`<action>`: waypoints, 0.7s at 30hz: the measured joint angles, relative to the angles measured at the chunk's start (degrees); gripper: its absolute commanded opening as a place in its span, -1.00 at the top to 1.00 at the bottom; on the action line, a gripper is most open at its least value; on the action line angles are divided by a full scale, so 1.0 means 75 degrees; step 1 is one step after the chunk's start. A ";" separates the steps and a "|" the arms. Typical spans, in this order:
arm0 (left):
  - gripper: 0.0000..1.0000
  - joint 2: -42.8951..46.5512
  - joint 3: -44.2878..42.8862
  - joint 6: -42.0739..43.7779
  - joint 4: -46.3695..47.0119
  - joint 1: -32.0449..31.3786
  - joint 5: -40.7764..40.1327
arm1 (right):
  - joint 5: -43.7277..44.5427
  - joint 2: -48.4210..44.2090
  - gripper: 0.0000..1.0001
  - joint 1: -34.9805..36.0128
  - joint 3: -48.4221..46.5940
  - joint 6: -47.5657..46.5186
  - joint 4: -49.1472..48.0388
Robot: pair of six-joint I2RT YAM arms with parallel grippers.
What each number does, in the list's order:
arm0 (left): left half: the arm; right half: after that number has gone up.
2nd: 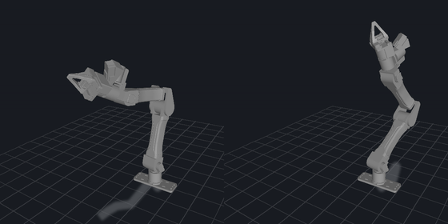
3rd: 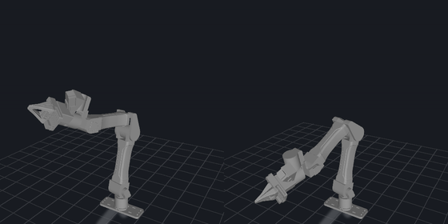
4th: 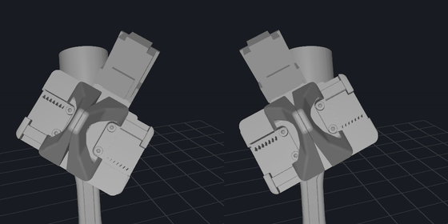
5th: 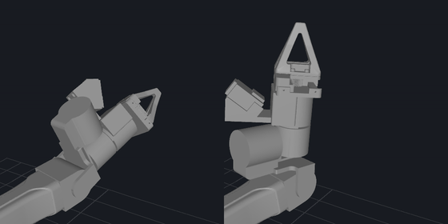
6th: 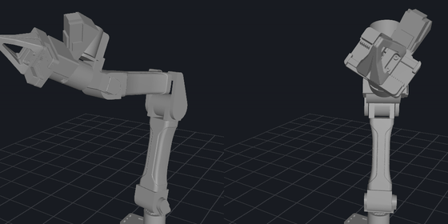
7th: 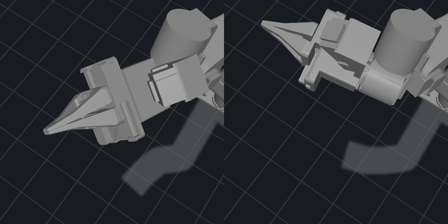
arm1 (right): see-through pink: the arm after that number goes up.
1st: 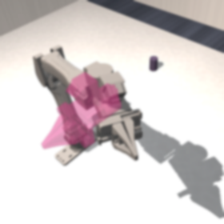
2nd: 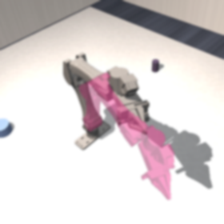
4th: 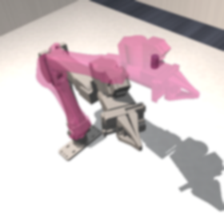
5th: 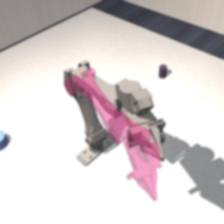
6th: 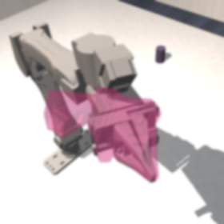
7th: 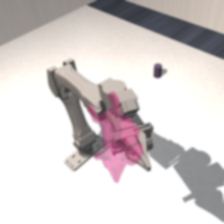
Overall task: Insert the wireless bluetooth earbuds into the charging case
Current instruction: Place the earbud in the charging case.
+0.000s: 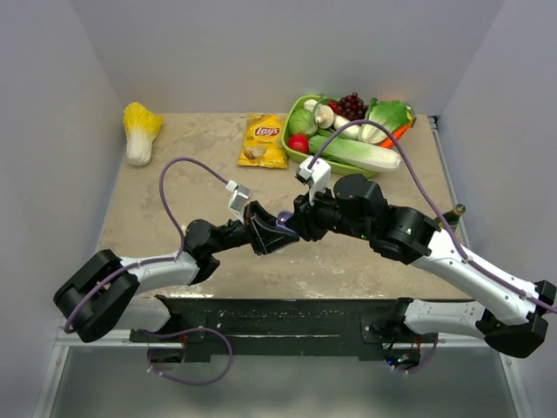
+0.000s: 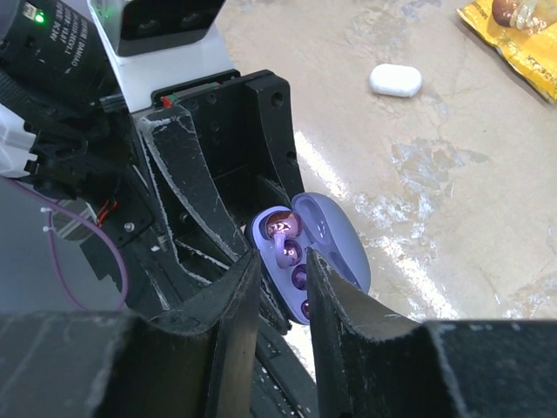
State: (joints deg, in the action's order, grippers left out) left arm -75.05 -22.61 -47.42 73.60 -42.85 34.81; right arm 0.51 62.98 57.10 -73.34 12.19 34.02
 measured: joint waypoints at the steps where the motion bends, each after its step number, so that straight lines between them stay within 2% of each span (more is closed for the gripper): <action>1: 1.00 0.0003 0.0000 0.0000 0.0000 0.0000 0.0003 | 0.0000 0.0015 0.36 0.0000 0.0023 0.0000 0.0003; 15: 1.00 0.0012 0.0000 0.0000 0.0000 -0.0003 0.0076 | 0.0000 0.0111 0.45 0.0000 0.0210 0.0026 0.0085; 20: 1.00 0.0012 0.0000 0.0000 0.0000 -0.0003 0.0108 | -0.0003 0.0128 0.55 0.0000 0.0219 0.0026 0.0076; 21: 1.00 0.0012 0.0000 0.0000 -0.0003 -0.0003 0.0114 | -0.0003 0.0140 0.62 0.0000 0.0219 0.0026 0.0061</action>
State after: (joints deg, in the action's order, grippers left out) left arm -74.96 -22.61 -47.42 73.58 -42.87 35.66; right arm 0.49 64.03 57.10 -71.70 12.38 34.48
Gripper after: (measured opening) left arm 0.383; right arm 0.249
